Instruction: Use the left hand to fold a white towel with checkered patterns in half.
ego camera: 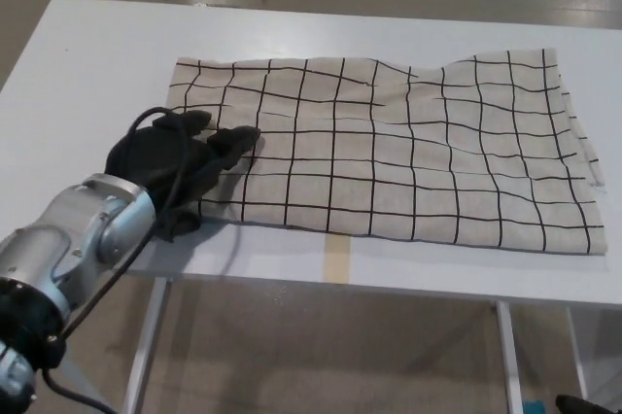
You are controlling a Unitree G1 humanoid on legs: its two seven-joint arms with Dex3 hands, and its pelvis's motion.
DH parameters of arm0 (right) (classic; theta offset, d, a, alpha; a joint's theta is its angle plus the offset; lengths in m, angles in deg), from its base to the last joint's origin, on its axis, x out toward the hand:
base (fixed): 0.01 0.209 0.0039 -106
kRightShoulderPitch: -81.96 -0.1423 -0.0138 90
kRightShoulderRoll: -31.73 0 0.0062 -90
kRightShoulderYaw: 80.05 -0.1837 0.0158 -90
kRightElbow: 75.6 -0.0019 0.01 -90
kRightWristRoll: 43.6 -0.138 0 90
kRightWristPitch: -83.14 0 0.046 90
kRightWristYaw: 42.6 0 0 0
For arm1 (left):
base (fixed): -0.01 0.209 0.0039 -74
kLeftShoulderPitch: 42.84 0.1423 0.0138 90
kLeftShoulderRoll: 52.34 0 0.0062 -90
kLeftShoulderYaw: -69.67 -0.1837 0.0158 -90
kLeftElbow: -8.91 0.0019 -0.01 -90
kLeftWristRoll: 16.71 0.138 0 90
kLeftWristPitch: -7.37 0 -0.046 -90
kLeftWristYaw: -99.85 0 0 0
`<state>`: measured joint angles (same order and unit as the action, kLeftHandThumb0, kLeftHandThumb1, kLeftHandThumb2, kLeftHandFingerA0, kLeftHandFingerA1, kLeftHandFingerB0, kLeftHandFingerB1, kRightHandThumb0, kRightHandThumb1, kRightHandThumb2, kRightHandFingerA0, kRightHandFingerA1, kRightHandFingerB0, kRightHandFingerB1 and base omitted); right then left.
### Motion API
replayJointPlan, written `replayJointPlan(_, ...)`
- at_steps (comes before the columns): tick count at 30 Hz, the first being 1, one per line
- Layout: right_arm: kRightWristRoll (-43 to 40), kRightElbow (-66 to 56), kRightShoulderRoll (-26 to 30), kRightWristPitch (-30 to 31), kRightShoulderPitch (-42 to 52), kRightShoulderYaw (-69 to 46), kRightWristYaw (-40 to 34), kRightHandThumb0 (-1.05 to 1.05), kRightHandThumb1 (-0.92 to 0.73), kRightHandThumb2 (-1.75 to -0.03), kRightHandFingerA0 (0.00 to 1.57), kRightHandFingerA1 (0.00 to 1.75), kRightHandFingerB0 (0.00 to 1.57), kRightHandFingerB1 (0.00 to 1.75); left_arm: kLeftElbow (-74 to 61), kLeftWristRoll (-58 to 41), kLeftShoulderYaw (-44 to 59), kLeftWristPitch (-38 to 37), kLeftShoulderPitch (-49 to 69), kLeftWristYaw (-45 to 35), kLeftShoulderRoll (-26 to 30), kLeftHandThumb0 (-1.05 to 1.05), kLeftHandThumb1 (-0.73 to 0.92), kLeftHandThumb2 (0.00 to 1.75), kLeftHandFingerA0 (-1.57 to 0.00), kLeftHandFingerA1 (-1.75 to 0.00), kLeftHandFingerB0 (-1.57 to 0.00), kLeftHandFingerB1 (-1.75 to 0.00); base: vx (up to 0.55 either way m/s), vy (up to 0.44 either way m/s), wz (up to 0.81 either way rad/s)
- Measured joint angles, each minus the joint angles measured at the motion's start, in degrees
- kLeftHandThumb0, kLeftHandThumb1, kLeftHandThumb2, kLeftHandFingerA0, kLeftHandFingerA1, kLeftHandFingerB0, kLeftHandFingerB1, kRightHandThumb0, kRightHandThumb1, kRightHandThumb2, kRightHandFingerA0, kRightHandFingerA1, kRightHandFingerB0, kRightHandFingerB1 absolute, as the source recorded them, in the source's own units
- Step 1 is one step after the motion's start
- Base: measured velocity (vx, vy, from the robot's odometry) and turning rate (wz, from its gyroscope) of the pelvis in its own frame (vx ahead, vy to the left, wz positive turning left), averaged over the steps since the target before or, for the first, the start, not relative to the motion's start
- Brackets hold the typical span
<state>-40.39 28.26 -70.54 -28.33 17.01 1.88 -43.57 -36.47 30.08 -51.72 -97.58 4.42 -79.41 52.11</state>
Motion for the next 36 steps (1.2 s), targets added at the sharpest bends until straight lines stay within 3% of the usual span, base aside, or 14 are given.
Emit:
replayJointPlan(14, 0.23, -0.19, 0.03, -0.59, -0.18, -0.02, -0.43, -0.22, -0.67, -0.60, 0.50, 0.67, 0.50, 0.58, 6.53, 1.75, -2.71, 1.14, -3.10, 4.37, -3.47, -0.19, 0.51, 0.61, 0.00, -0.02, 0.00, -0.09, 0.00, 0.000, 0.00)
replayJointPlan(15, 0.21, -0.05, 0.04, -0.66, -0.23, -0.03, -0.42, -0.22, -0.66, -0.60, 0.50, 0.67, 0.50, 0.58, 8.39, 2.01, -3.41, 1.48, -4.00, 4.95, -4.33, -0.27, 0.46, 0.69, -0.04, -0.16, -0.03, -0.25, 0.00, 0.000, 0.00)
replayJointPlan(16, 0.21, -0.05, 0.04, -0.66, -0.23, -0.03, -0.42, -0.22, -0.66, -0.60, 0.50, 0.67, 0.50, 0.58, 8.39, 2.01, -3.41, 1.48, -4.00, 4.95, -4.33, -0.28, 0.54, 0.57, -0.14, -0.27, -0.18, -0.29, 0.00, 0.000, 0.00)
replayJointPlan(17, 0.15, 0.05, 0.04, -0.77, -0.25, -0.05, -0.38, -0.22, -0.66, -0.60, 0.50, 0.67, 0.50, 0.58, 10.12, 2.56, -4.62, 2.00, -4.95, 5.76, -4.99, -0.28, 0.54, 0.57, -0.14, -0.27, -0.18, -0.29, 0.00, 0.000, 0.00)
replayJointPlan(18, 0.04, 0.08, 0.03, -0.84, -0.21, -0.05, -0.32, -0.22, -0.67, -0.60, 0.50, 0.67, 0.50, 0.58, 11.94, 3.66, -6.52, 2.95, -6.07, 6.90, -5.63, -0.29, 0.54, 0.57, -0.32, -0.39, -0.37, -0.35, 0.00, 0.000, 0.00)
replayJointPlan(19, 0.00, 0.08, 0.02, -0.86, -0.17, -0.05, -0.30, -0.22, -0.67, -0.60, 0.50, 0.68, 0.50, 0.58, 12.73, 4.21, -7.54, 3.47, -6.65, 7.42, -5.97, -0.34, 0.54, 0.57, -0.59, -0.84, -0.68, -0.68, 0.00, 0.000, 0.00)
replayJointPlan(20, -0.04, 0.07, 0.01, -0.86, -0.13, -0.04, -0.29, -0.22, -0.66, -0.60, 0.50, 0.68, 0.50, 0.58, 13.55, 4.81, -8.68, 4.11, -7.25, 7.98, -6.36, -0.37, 0.53, 0.57, -0.72, -1.10, -0.86, -0.69, 0.00, 0.000, 0.00)
replayJointPlan(21, -0.06, 0.02, -0.02, -0.86, -0.05, -0.02, -0.30, -0.22, -0.66, -0.60, 0.50, 0.68, 0.50, 0.58, 15.20, 6.04, -10.98, 5.52, -8.50, 9.04, -7.11, -0.37, 0.53, 0.57, -0.72, -1.10, -0.86, -0.69, 0.00, 0.000, 0.00)
replayJointPlan(22, -0.06, -0.02, -0.03, -0.86, 0.01, -0.01, -0.30, -0.22, -0.66, -0.60, 0.50, 0.68, 0.49, 0.58, 16.15, 6.69, -12.25, 6.35, -9.21, 9.63, -7.61, -0.39, 0.53, 0.56, -0.83, -1.10, -0.88, -0.60, 0.00, 0.000, 0.00)
replayJointPlan(23, -0.06, -0.10, -0.05, -0.86, 0.10, -0.01, -0.30, -0.22, -0.66, -0.60, 0.50, 0.68, 0.49, 0.58, 17.18, 7.25, -13.29, 7.14, -9.76, 10.16, -8.12, -0.42, 0.47, 0.84, -0.90, -1.10, -0.81, -0.68, 0.00, 0.000, 0.00)
replayJointPlan(29, -0.16, -0.82, -0.16, -0.86, 0.58, 0.01, -0.32, -0.22, -0.65, -0.61, 0.50, 0.68, 0.49, 0.59, 23.43, 10.07, -17.97, 12.42, -12.60, 14.15, -11.72, -0.43, 0.45, 0.81, -0.91, -1.17, -0.81, -0.67, 0.00, 0.000, 0.00)
replayJointPlan(30, -0.21, -0.84, -0.16, -0.86, 0.66, 0.01, -0.32, -0.23, -0.66, -0.60, 0.50, 0.68, 0.49, 0.59, 23.90, 10.32, -18.33, 12.92, -12.69, 14.69, -11.98, -0.38, 0.51, 0.55, -0.76, -1.58, -0.78, -0.47, 0.00, 0.000, 0.00)
replayJointPlan(36, -0.22, -0.83, -0.05, -0.86, 0.18, -0.03, -0.36, -0.24, -0.67, -0.60, 0.50, 0.67, 0.49, 0.58, 25.16, 11.08, -19.61, 14.40, -13.08, 16.95, -12.63, -0.38, 0.51, 0.57, -0.79, -1.55, -0.85, -0.51, 0.00, 0.000, 0.00)
